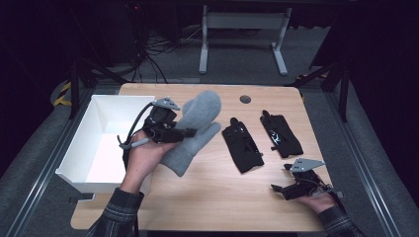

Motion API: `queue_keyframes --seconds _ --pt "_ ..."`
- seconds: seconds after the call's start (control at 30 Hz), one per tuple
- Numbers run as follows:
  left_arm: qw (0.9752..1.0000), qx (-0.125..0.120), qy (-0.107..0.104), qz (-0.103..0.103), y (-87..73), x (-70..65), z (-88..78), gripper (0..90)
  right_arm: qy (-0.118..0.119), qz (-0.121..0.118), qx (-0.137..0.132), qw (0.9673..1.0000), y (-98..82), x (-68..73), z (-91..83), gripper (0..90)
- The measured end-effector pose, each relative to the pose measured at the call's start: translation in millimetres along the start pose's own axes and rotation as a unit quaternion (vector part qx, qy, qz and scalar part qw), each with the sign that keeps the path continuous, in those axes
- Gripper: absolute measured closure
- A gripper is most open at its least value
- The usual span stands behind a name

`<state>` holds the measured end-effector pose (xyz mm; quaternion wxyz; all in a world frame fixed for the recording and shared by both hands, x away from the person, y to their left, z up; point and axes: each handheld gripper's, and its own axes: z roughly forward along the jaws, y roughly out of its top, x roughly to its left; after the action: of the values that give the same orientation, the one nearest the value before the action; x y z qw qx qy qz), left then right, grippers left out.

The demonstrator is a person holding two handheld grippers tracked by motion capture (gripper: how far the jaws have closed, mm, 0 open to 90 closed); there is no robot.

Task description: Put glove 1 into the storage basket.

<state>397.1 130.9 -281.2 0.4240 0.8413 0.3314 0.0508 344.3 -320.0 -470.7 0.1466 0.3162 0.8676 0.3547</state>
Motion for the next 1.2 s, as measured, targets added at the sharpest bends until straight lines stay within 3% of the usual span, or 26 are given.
queue_keyframes --seconds 0.3,0.57,0.77,0.87,1.2 --pt "0.9995 -0.011 0.022 -0.021 -5.9 19.3 -29.7 71.7 -0.002 0.002 0.002 1.0000 0.2 0.2 0.7 0.0" --pt "0.9972 -0.027 0.051 -0.047 -17.9 40.0 -65.3 71.7 -0.001 0.003 0.003 1.0000 0.2 0.2 0.7 0.0" --pt "0.9945 -0.047 0.070 -0.062 -26.7 50.5 -90.8 71.7 -0.001 0.003 0.003 1.0000 0.2 0.2 0.8 0.0" --pt "0.9916 -0.051 0.091 -0.077 -36.3 61.0 -104.5 71.7 -0.001 0.003 0.002 1.0000 0.2 0.3 0.8 0.0" --pt "0.9853 -0.046 0.117 -0.115 -66.7 89.0 -108.7 71.7 -0.002 0.003 0.002 1.0000 0.2 0.2 0.8 0.0"
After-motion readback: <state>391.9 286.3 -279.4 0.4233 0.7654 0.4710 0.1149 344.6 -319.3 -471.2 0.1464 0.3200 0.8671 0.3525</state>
